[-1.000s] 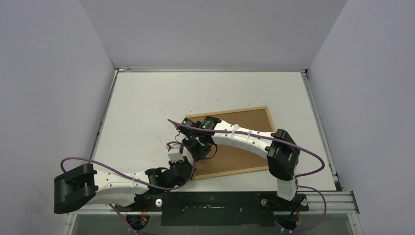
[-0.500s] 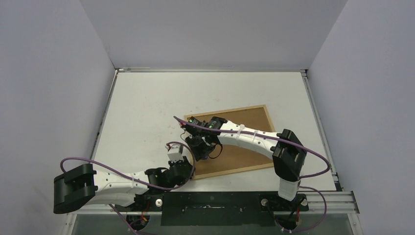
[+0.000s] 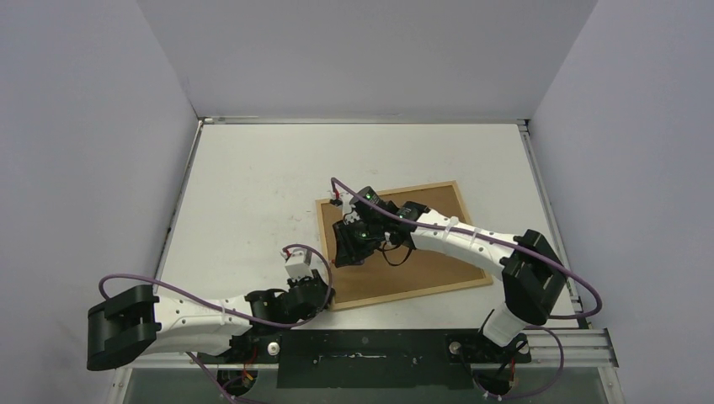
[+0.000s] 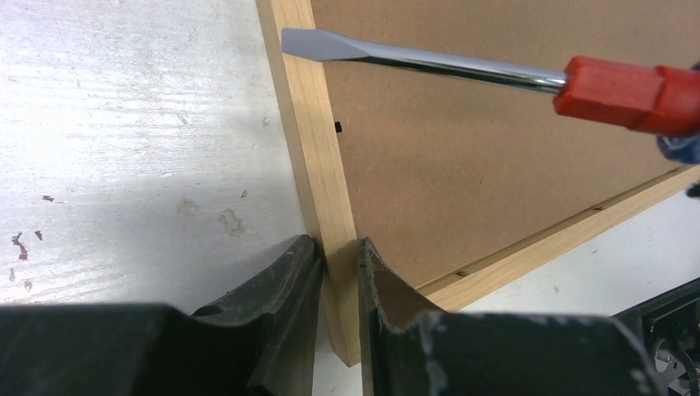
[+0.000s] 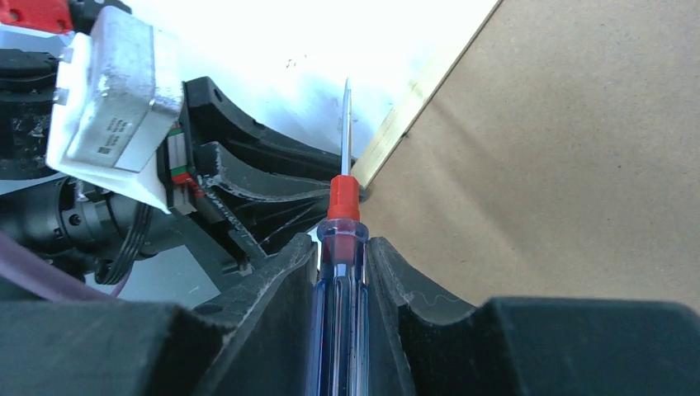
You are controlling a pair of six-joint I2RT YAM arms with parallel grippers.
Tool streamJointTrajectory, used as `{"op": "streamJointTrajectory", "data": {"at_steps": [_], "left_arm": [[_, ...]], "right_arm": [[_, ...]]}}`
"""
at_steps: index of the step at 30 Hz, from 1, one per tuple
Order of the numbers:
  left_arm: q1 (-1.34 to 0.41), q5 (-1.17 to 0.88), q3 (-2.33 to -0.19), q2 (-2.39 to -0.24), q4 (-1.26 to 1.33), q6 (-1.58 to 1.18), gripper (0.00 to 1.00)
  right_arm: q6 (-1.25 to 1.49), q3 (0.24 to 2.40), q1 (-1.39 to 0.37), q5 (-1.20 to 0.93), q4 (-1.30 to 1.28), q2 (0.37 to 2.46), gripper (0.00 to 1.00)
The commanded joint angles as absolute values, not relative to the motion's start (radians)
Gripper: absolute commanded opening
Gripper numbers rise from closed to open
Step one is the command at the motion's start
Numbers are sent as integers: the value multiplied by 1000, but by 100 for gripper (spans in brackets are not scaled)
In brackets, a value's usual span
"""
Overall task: Take the photo out of the frame
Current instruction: Release the photo frame item from the photo frame.
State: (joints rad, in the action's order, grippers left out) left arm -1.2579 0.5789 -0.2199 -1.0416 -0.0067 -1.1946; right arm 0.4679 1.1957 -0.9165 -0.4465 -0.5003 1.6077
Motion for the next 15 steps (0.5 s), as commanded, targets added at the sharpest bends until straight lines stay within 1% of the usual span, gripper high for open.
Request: {"op": "streamJointTrajectory", "data": {"at_steps": [1,5,10,15], "left_arm": [[-1269,488,-188,-1060,-222,-1198,0],[-1269,486,-193,-1061,-227,-1203,0],[-1269,488,-196,-1063,-231,-1204,0],[-1269,486,-198,-1061,-236,-1206,0]], "right_arm": [[463,1165,-882,-443,-437,1561,0],[442,1151,-870,-419,-477,1565,0],[423,1130,-870,-460,-484,1568,0],[399,1110,-871,-449,-504,1559,0]]}}
